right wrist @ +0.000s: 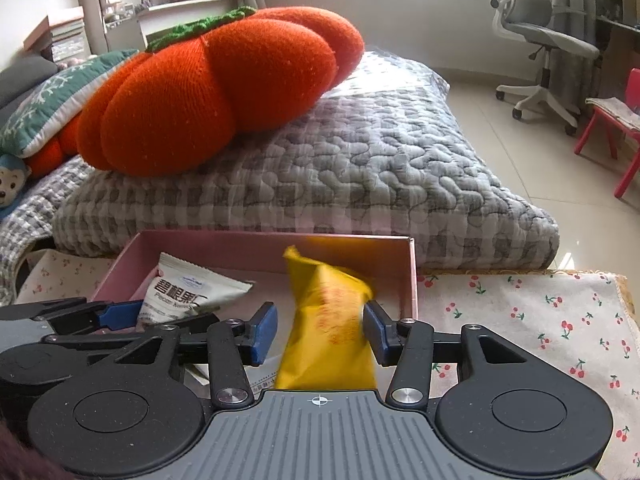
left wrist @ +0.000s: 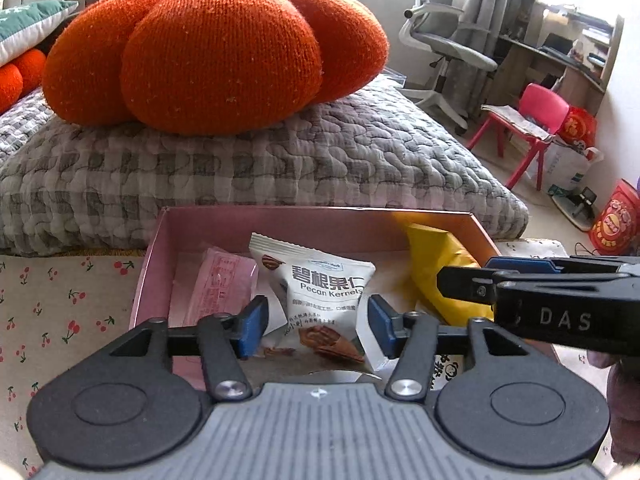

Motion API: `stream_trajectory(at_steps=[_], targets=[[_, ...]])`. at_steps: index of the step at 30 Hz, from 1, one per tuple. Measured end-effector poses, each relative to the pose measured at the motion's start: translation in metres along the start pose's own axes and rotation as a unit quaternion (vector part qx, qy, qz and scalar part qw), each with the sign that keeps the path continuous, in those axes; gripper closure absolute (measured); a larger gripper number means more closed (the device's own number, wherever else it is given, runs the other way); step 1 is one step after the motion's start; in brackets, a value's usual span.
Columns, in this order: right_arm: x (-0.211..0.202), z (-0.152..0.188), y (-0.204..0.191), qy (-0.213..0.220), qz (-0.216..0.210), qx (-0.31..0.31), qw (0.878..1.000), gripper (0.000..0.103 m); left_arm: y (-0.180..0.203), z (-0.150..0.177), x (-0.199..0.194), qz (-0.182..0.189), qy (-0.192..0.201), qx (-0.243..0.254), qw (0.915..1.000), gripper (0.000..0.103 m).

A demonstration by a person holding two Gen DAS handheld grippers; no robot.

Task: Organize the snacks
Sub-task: 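Carry the Pecan Kernels and yellow packets over the box with both tools, then open both tools to release the packets into the box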

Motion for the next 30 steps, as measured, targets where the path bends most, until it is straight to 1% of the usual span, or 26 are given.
stream_trajectory(at_steps=[4, 6, 8, 12, 15, 19, 22, 27, 30], targets=[[-0.007, -0.002, 0.003, 0.003, 0.0, 0.006, 1.0, 0.052, 0.002, -0.002, -0.004, 0.001, -0.002, 0.001, 1.0, 0.043], [-0.011, -0.003, 0.004, 0.005, 0.0, 0.009, 1.0, 0.049, 0.004, -0.002, -0.008, 0.003, -0.001, 0.005, 1.0, 0.036], [-0.017, -0.004, 0.005, 0.008, 0.0, 0.01, 1.0, 0.043, 0.006, -0.002, -0.013, 0.002, 0.0, 0.01, 0.9999, 0.035], [-0.029, -0.005, 0.004, 0.011, -0.002, 0.007, 1.0, 0.042, 0.012, -0.003, -0.02, 0.004, 0.001, 0.018, 0.9998, 0.031], [-0.041, -0.006, 0.002, 0.016, -0.005, 0.008, 1.0, 0.034, 0.017, -0.004, -0.027, 0.004, 0.003, 0.023, 0.9997, 0.027], [-0.056, -0.006, 0.0, 0.019, -0.008, 0.003, 1.0, 0.033, 0.023, -0.003, -0.036, 0.004, 0.002, 0.029, 0.9996, 0.024], [-0.066, -0.004, -0.002, 0.021, -0.009, 0.001, 1.0, 0.029, 0.026, 0.0, -0.043, 0.005, 0.003, 0.034, 0.9994, 0.021], [-0.082, 0.003, -0.002, 0.018, -0.01, 0.0, 1.0, 0.026, 0.031, 0.004, -0.055, 0.003, 0.003, 0.041, 0.9992, 0.015], [-0.093, 0.009, -0.002, 0.016, -0.011, -0.004, 1.0, 0.022, 0.032, 0.008, -0.062, 0.002, 0.002, 0.042, 0.9991, 0.011]])
Point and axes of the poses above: each gripper's, at about its wrist camera, not at the fingertips, and x roughly the way its jaws point, y to its right, z to its underside, the point moved 2 cm from there along x, roughly the way its jaws point, and after that the axes turned 12 degrees about x, right-handed, at the moved point
